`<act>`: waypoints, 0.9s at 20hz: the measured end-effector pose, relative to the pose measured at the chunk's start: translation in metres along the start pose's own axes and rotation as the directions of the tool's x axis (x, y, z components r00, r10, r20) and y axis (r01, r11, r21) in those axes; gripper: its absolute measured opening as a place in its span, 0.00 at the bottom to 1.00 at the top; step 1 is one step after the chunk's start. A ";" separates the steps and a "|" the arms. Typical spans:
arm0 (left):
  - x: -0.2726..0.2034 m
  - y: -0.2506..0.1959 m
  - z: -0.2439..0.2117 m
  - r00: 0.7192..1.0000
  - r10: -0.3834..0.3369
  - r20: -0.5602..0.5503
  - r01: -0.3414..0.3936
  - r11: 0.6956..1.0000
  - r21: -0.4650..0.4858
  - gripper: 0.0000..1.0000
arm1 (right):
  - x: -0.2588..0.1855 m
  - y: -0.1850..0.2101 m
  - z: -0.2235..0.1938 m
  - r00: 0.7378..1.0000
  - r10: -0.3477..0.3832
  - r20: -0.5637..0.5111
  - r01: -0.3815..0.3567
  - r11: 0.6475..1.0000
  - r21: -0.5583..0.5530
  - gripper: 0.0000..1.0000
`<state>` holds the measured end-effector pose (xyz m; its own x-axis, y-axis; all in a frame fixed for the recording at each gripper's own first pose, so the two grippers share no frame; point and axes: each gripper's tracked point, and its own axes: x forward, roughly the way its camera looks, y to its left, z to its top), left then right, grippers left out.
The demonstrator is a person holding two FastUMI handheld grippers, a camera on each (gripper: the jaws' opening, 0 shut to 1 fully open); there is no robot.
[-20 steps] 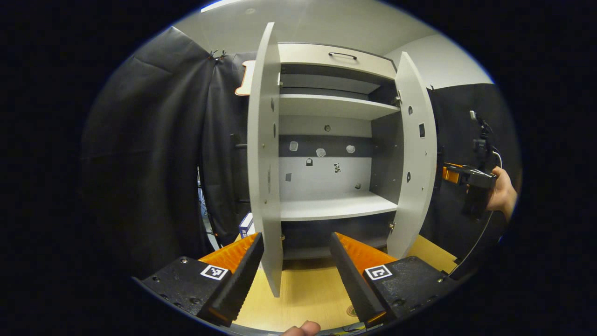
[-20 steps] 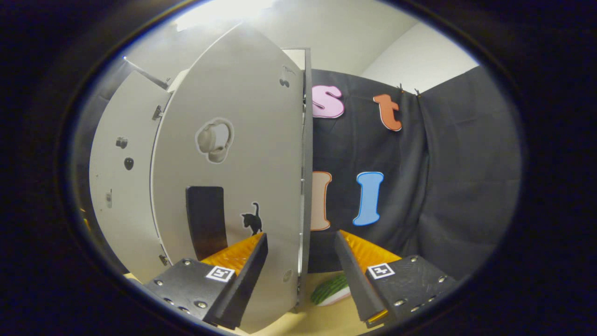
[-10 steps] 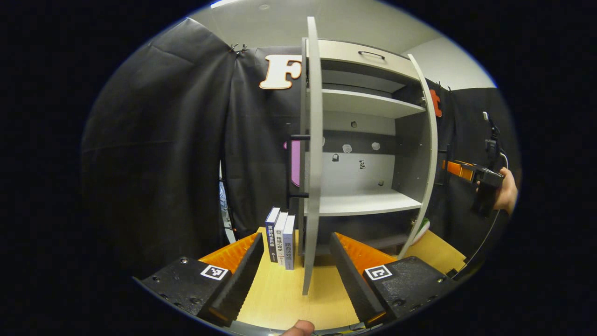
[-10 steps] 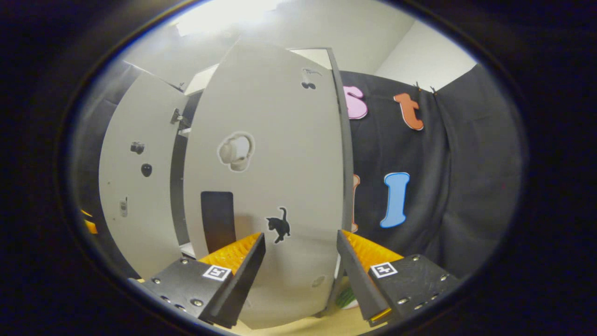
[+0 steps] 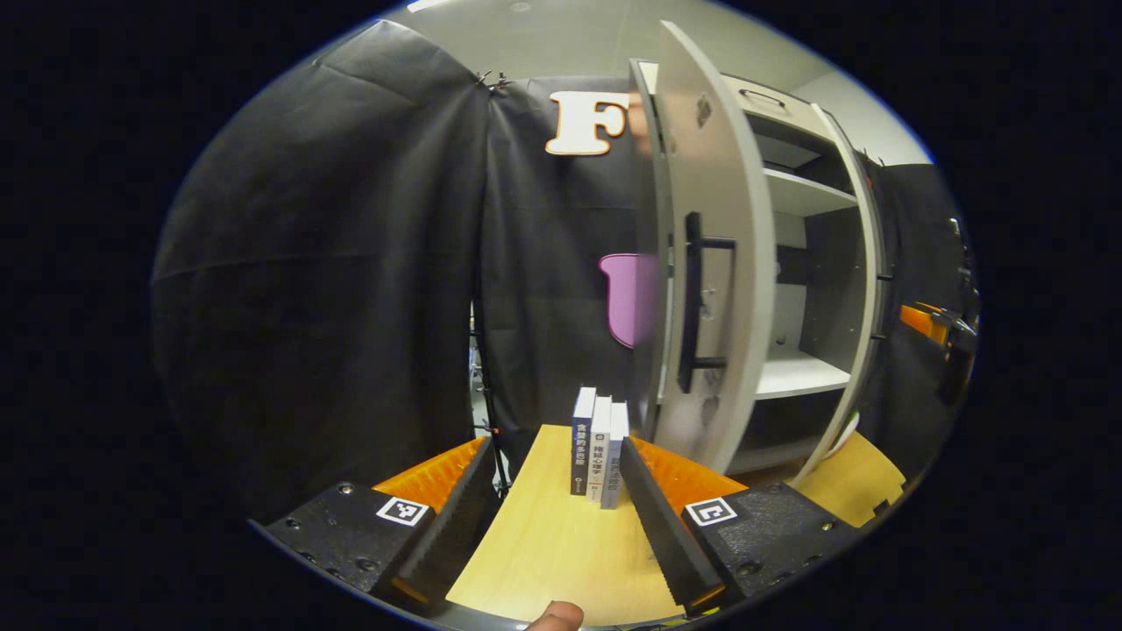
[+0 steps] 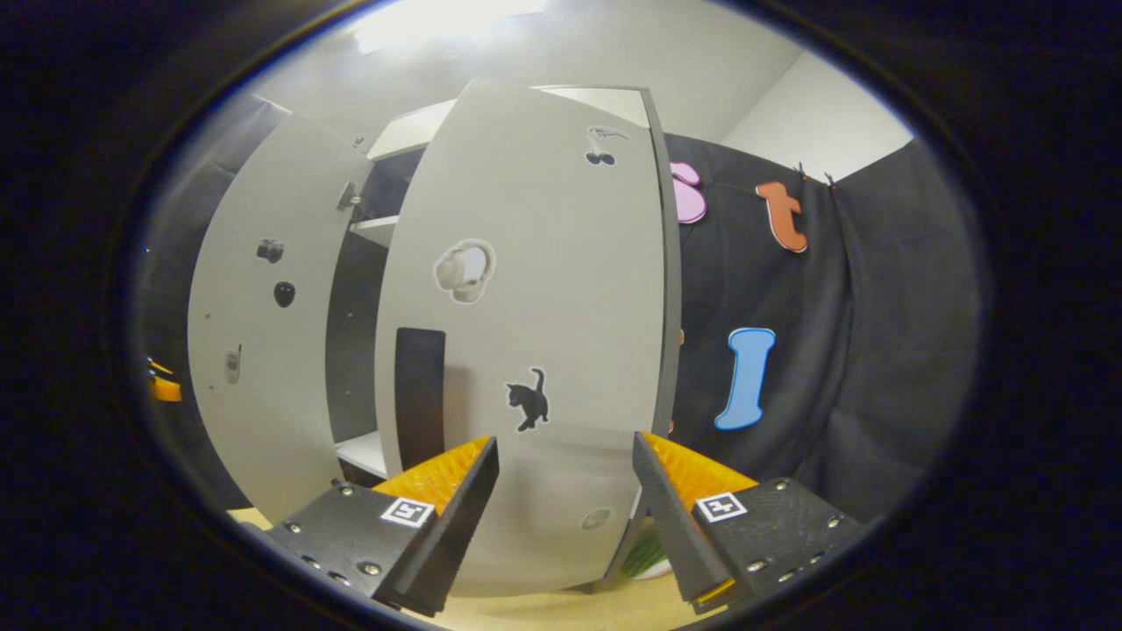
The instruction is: Grasp the bottle in the cabinet with the left hand and place it on the coaster, then close the right door with the right hand and the left door with the left hand.
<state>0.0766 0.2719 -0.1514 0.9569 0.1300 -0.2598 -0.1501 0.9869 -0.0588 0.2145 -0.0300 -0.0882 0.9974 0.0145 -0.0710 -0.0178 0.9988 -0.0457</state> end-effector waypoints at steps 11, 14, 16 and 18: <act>0.053 0.007 0.100 0.992 0.006 0.125 -0.009 1.000 0.024 0.91 | -0.085 0.022 0.003 0.995 0.096 -0.011 -0.096 0.995 0.031 0.93; 0.053 -0.002 0.122 0.990 -0.002 0.139 -0.004 0.999 0.045 0.91 | -0.113 0.012 0.013 0.995 0.101 0.012 -0.102 0.994 0.029 0.93; 0.054 -0.027 0.122 0.991 -0.051 0.126 0.046 0.998 0.038 0.89 | -0.128 -0.001 0.017 0.996 0.087 0.021 -0.087 0.996 0.014 0.93; 0.060 -0.063 0.114 0.990 -0.097 0.101 0.098 0.995 0.003 0.87 | -0.146 -0.012 0.018 0.997 0.075 0.028 -0.075 0.997 0.016 0.93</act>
<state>0.1717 0.2283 -0.0533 0.9871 0.0422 -0.1545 -0.0552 0.9952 -0.0806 0.0707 -0.0432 -0.0596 0.9948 0.0904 -0.0462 -0.0916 0.9955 -0.0243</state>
